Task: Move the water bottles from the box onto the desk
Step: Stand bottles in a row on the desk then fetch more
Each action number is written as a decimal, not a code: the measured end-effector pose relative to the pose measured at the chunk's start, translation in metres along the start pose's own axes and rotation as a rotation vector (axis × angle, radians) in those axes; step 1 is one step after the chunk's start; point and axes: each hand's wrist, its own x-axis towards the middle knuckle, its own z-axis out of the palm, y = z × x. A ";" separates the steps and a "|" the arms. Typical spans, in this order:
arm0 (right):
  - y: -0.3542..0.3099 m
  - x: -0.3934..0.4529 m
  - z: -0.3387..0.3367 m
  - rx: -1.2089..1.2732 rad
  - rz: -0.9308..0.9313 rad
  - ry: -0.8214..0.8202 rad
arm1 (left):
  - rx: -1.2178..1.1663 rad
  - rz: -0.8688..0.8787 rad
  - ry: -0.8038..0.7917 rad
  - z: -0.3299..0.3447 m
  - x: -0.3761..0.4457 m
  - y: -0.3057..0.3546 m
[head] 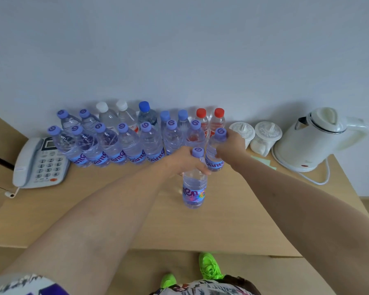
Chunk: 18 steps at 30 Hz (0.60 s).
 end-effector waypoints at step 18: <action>-0.013 0.020 0.004 0.111 -0.065 0.074 | -0.037 -0.062 -0.069 -0.003 0.000 0.005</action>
